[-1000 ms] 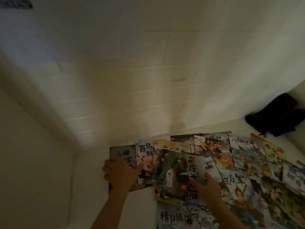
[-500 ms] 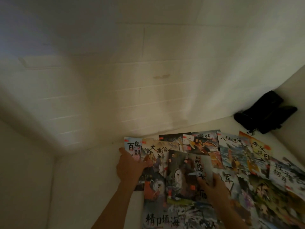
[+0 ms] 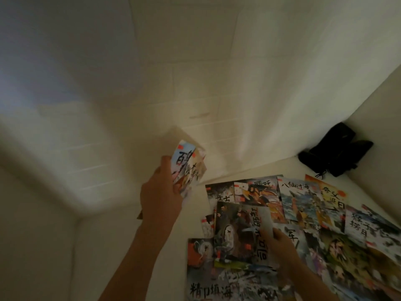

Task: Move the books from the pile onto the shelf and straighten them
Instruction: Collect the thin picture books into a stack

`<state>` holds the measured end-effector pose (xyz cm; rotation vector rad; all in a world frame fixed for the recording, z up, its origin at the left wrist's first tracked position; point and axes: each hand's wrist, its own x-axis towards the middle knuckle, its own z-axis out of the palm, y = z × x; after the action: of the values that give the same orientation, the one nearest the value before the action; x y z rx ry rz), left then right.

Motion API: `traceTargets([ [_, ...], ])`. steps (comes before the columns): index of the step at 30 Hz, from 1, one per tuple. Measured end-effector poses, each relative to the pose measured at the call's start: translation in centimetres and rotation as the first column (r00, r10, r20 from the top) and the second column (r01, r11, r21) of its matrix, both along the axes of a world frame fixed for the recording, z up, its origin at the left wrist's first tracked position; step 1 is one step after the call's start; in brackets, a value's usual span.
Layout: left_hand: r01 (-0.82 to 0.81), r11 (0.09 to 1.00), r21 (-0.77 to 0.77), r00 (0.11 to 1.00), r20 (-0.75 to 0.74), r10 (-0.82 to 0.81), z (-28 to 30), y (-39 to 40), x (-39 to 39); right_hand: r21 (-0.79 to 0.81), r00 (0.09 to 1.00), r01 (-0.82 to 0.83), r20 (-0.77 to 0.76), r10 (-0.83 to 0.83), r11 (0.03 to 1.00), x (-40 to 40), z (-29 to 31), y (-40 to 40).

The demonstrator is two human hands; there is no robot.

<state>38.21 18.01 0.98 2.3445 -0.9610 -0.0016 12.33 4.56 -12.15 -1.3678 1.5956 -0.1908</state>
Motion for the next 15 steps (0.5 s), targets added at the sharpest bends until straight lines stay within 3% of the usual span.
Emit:
traceTargets([
  [2, 0.071, 0.996, -0.055, 0.997, -0.007, -0.071, 2.8, -0.4, -0.7, 0.075, 1.0, 0.008, 0.019, -0.009, 0.997, 0.3, 1.4, 0.0],
  [4, 0.11, 0.983, -0.149, 0.97, -0.199, -0.138, 3.2, -1.6, -1.5, 0.241, 0.975, 0.096, 0.171, -0.139, 0.966, 0.2, 2.5, -0.3],
  [5, 0.123, 0.965, -0.231, 0.909, -0.365, -0.203, 2.7, -2.3, -2.1, 0.32, 0.936, 0.133, 0.269, -0.225, 0.938, -0.1, 2.8, -0.6],
  [7, 0.112, 0.938, -0.327, 0.679, -0.664, -0.313, -0.1, -3.5, -3.8, 0.442, 0.848, 0.146, 0.405, -0.342, 0.885, -0.6, 3.2, -0.9],
  [9, 0.142, 0.96, -0.241, 0.507, -0.815, -0.28, -4.6, -4.4, -6.1, 0.5, 0.769, 0.133, 0.493, -0.408, 0.856, -1.5, 2.4, -1.4],
  [10, 0.174, 0.968, -0.179, 0.471, -0.848, -0.242, -6.7, -4.7, -7.3, 0.522, 0.736, 0.133, 0.518, -0.436, 0.843, -1.6, 2.1, -1.4],
  [12, 0.244, 0.969, -0.042, 0.5, -0.85, -0.163, -10.4, -5.2, -9.6, 0.466, 0.772, 0.116, 0.513, -0.375, 0.877, -1.9, 0.6, -1.2],
  [15, 0.262, 0.911, 0.318, 0.817, -0.576, -0.034, -13.3, -4.6, -10.8, 0.134, 0.945, 0.046, 0.315, -0.086, 0.99, -2.5, -1.7, 0.0],
])
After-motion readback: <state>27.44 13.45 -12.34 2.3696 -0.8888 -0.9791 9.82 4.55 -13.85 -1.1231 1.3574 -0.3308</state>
